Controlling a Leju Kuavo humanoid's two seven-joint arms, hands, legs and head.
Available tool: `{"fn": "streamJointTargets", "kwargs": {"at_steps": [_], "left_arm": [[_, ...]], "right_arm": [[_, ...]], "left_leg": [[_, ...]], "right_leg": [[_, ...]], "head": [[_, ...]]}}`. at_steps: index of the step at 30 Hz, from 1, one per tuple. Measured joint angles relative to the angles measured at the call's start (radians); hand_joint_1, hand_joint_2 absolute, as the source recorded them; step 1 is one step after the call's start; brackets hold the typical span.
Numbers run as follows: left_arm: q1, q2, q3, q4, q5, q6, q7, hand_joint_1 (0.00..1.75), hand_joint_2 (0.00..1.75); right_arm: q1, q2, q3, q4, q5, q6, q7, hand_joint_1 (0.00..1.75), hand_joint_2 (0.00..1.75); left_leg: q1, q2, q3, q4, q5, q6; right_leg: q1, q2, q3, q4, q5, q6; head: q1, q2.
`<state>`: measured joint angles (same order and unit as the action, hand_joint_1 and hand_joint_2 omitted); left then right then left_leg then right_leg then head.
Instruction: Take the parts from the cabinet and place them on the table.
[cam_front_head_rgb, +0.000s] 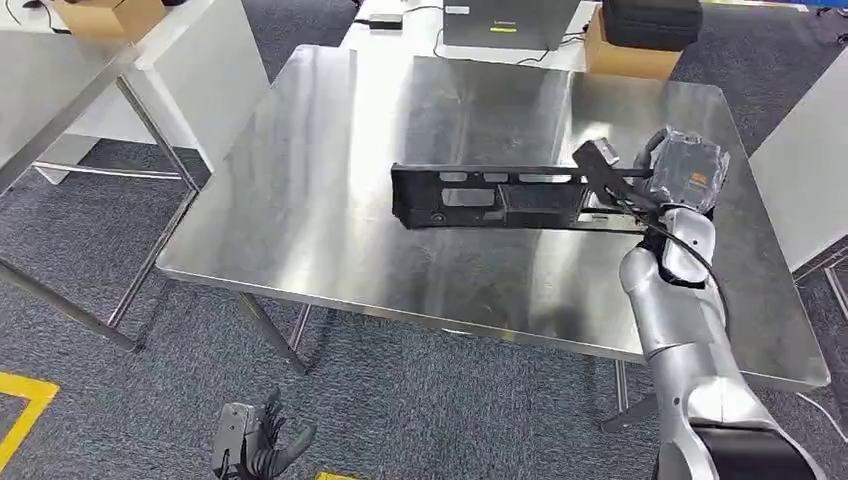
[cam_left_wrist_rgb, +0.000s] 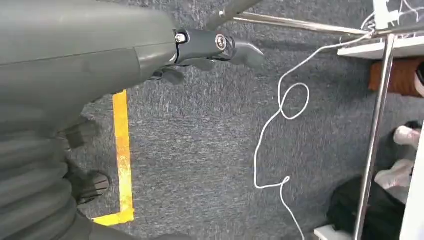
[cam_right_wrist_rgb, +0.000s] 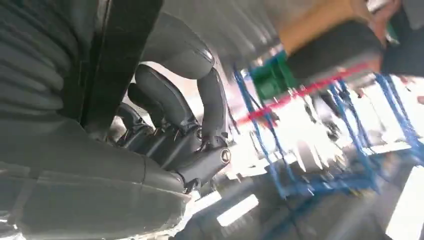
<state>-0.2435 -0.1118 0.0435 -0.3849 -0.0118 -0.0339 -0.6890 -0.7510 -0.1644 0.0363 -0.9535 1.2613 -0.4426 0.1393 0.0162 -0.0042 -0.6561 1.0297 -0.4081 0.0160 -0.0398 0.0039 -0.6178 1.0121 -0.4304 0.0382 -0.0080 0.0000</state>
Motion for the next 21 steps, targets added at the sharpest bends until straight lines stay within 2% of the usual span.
{"fn": "streamJointTargets", "kwargs": {"at_steps": [2, 3, 4, 5, 6, 7, 8, 9, 10, 11, 12, 14, 15, 16, 17, 18, 21], "left_arm": [[-0.002, 0.0, -0.006, 0.003, 0.0, -0.015, 0.007, 0.0, 1.75], [-0.002, 0.0, -0.006, 0.003, 0.0, -0.02, 0.01, 0.0, 1.75], [-0.003, 0.0, -0.007, 0.003, 0.002, -0.023, 0.013, 0.0, 1.75], [-0.003, -0.001, -0.007, 0.003, 0.003, -0.028, 0.015, 0.0, 1.75], [-0.007, -0.002, -0.008, 0.003, 0.004, -0.03, 0.016, 0.0, 1.75], [-0.011, -0.001, -0.008, 0.003, 0.007, -0.034, 0.018, 0.0, 1.75], [-0.011, -0.002, -0.009, 0.004, 0.008, -0.04, 0.018, 0.0, 1.75], [-0.011, -0.002, -0.011, 0.004, 0.008, -0.042, 0.02, 0.0, 1.75], [-0.01, -0.002, -0.015, 0.006, 0.008, -0.044, 0.022, 0.0, 1.75], [-0.01, -0.002, -0.016, 0.007, 0.008, -0.047, 0.022, 0.0, 1.75], [-0.01, -0.002, -0.016, 0.008, 0.009, -0.047, 0.022, 0.0, 1.75], [-0.012, -0.002, -0.017, 0.009, 0.01, -0.05, 0.023, 0.0, 1.75], [-0.013, -0.002, -0.02, 0.009, 0.01, -0.05, 0.024, 0.0, 1.75], [-0.013, -0.002, -0.022, 0.011, 0.011, -0.049, 0.025, 0.0, 1.75], [-0.013, -0.002, -0.023, 0.012, 0.011, -0.051, 0.026, 0.0, 1.75], [-0.013, -0.002, -0.023, 0.013, 0.011, -0.06, 0.028, 0.0, 1.75], [-0.013, -0.002, -0.025, 0.018, 0.02, -0.069, 0.033, 0.0, 1.75]], "right_arm": [[-0.028, -0.003, -0.02, 0.044, -0.052, 0.008, -0.016, 1.75, 1.75], [-0.03, -0.006, -0.023, 0.05, -0.061, 0.008, -0.02, 1.75, 1.75], [-0.033, -0.009, -0.023, 0.056, -0.067, 0.008, -0.021, 1.75, 1.75], [-0.035, -0.013, -0.024, 0.065, -0.07, 0.007, -0.021, 1.75, 1.75], [-0.041, -0.015, -0.024, 0.072, -0.075, 0.006, -0.022, 1.75, 1.75], [-0.046, -0.019, -0.025, 0.081, -0.08, 0.003, -0.023, 1.75, 1.75], [-0.046, -0.023, -0.024, 0.087, -0.081, 0.0, -0.025, 1.75, 1.75], [-0.046, -0.024, -0.024, 0.093, -0.084, -0.002, -0.025, 1.75, 1.75], [-0.046, -0.027, -0.024, 0.1, -0.086, -0.003, -0.025, 1.75, 1.75], [-0.046, -0.029, -0.024, 0.105, -0.086, -0.003, -0.025, 1.75, 1.75], [-0.047, -0.03, -0.024, 0.108, -0.085, -0.004, -0.026, 1.75, 1.75], [-0.053, -0.032, -0.023, 0.11, -0.084, -0.012, -0.026, 1.75, 1.75], [-0.058, -0.034, -0.022, 0.112, -0.081, -0.024, -0.027, 1.75, 1.75], [-0.062, -0.034, -0.021, 0.114, -0.08, -0.035, -0.028, 1.75, 1.75], [-0.065, -0.034, -0.02, 0.115, -0.076, -0.045, -0.028, 0.0, 1.75], [-0.066, -0.035, -0.019, 0.117, -0.073, -0.05, -0.027, 0.0, 1.75], [-0.072, -0.036, -0.01, 0.117, -0.054, -0.068, -0.018, 0.0, 1.75]], "left_leg": [[-0.006, -0.002, -0.002, -0.002, -0.007, 0.006], [-0.011, -0.004, -0.001, -0.002, -0.008, 0.013], [-0.015, -0.005, 0.004, -0.009, -0.004, 0.021], [-0.007, -0.003, 0.016, -0.024, 0.004, 0.033], [-0.012, -0.004, 0.018, -0.025, 0.004, 0.042], [-0.015, -0.004, 0.018, -0.025, 0.002, 0.05], [-0.017, -0.004, 0.018, -0.025, 0.001, 0.053], [-0.019, -0.004, 0.018, -0.024, -0.001, 0.055], [-0.022, -0.005, 0.019, -0.024, -0.001, 0.056], [-0.026, -0.007, 0.02, -0.024, -0.002, 0.057], [-0.029, -0.008, 0.023, -0.023, -0.003, 0.058], [-0.032, -0.011, 0.027, -0.021, -0.007, 0.056], [-0.038, -0.011, 0.025, -0.02, -0.01, 0.053], [-0.042, -0.012, 0.023, -0.017, -0.012, 0.049], [-0.043, -0.012, 0.023, -0.014, -0.015, 0.051], [-0.042, -0.012, 0.024, -0.013, -0.019, 0.064], [-0.039, -0.01, 0.026, -0.015, -0.019, 0.062]], "right_leg": [[0.001, 0.0, -0.002, -0.003, 0.0, 0.012], [0.001, -0.001, 0.001, -0.009, 0.001, 0.021], [0.004, -0.001, 0.007, -0.015, 0.002, 0.032], [0.002, -0.005, -0.004, 0.0, -0.006, 0.034], [0.005, -0.004, -0.021, 0.038, -0.028, 0.025], [0.005, -0.004, -0.055, 0.112, -0.061, 0.014], [0.005, -0.004, -0.101, 0.199, -0.095, 0.007], [0.009, -0.003, -0.143, 0.274, -0.119, 0.005], [0.014, -0.003, -0.165, 0.313, -0.123, 0.01], [0.015, -0.003, -0.163, 0.299, -0.11, 0.015], [0.015, -0.003, -0.134, 0.239, -0.079, 0.022], [0.017, -0.004, -0.041, 0.046, -0.003, 0.03], [0.021, -0.003, -0.018, -0.002, 0.007, 0.02], [0.028, -0.003, -0.008, -0.006, 0.014, 0.01], [0.022, -0.004, -0.008, -0.008, 0.016, 0.006], [0.021, -0.003, -0.008, -0.007, 0.015, 0.006], [0.026, -0.001, -0.007, -0.008, 0.013, 0.003]], "head": [[0.001, 0.0], [0.001, 0.0], [0.001, 0.0], [0.003, 0.0], [0.002, 0.0], [0.005, 0.0], [0.005, 0.0], [0.006, 0.0], [0.01, 0.0], [0.009, 0.0], [0.01, 0.0], [0.01, 0.0], [0.009, 0.0], [0.008, 0.0], [0.006, 0.0], [0.007, 0.0], [0.006, 0.0]]}}
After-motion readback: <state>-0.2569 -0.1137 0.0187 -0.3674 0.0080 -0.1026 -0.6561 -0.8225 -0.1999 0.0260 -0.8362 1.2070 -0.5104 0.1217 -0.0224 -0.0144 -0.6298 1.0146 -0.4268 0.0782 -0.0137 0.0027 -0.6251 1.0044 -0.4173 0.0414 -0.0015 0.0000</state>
